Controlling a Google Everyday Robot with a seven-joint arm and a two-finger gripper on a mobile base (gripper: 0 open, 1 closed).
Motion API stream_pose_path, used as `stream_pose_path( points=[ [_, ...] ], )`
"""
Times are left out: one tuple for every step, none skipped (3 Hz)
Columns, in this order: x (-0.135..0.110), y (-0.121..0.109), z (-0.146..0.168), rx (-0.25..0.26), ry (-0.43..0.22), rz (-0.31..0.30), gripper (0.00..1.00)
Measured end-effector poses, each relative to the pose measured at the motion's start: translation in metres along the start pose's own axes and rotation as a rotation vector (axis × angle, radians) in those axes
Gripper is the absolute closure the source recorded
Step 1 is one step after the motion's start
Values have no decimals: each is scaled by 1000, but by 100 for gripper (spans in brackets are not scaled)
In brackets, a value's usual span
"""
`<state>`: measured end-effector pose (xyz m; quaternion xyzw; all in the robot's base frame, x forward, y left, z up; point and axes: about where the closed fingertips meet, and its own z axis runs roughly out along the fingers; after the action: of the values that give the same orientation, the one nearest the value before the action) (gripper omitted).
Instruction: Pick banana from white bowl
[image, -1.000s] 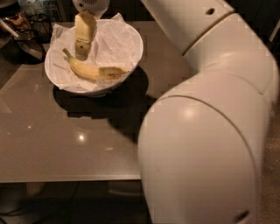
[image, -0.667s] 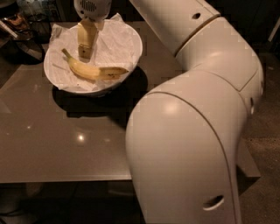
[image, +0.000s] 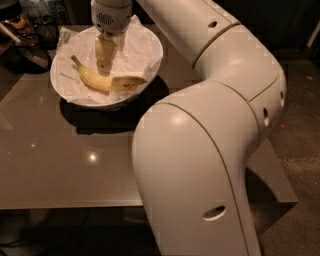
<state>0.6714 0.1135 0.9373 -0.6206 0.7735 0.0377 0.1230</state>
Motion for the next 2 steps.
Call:
stream_pose_path(
  points=[
    [5,-2,19,-33,22,25,31],
    [5,1,38,-67,42,28,35]
  ],
)
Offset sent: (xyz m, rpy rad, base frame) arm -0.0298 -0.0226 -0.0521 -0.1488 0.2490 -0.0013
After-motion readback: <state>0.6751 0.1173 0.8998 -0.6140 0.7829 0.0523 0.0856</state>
